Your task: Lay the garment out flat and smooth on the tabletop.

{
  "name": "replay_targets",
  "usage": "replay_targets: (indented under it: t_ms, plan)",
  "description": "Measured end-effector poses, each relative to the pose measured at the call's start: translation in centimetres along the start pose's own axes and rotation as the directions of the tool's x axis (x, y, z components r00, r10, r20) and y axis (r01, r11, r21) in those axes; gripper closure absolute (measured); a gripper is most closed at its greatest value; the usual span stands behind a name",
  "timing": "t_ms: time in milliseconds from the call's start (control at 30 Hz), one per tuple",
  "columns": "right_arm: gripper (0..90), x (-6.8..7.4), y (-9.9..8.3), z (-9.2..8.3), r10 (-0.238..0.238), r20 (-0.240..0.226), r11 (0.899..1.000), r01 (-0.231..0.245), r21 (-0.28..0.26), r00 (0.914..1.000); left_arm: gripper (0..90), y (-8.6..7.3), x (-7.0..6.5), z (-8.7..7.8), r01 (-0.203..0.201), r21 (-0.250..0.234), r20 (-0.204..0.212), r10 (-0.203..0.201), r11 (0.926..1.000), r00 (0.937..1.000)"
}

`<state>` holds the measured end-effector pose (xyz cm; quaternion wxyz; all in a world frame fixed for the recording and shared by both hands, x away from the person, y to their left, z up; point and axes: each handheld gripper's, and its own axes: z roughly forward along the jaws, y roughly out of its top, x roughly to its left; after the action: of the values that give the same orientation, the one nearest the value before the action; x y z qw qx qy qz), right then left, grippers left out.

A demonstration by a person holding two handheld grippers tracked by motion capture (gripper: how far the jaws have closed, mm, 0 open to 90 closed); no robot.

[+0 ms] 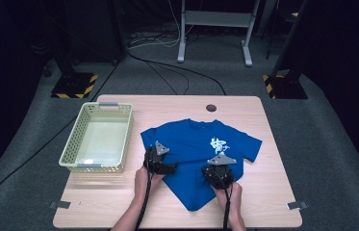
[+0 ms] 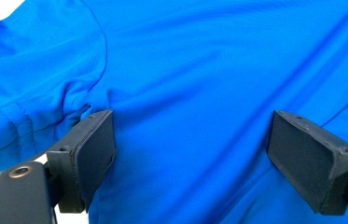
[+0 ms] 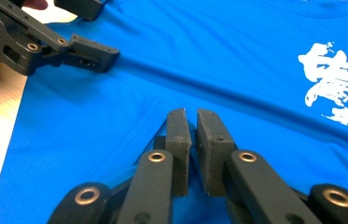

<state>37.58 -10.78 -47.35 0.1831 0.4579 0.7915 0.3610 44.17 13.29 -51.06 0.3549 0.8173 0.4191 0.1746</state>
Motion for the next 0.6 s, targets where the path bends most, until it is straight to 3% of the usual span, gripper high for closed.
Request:
replay_targets:
  t_ms: [600]
  plan:
    - [83.8,0.0,-0.2,-1.4,-0.024,0.020,1.000,0.024,-0.006,0.9995,15.2,0.0,0.0,0.0,0.001,0.000,0.002,-0.001,1.0000,1.0000]
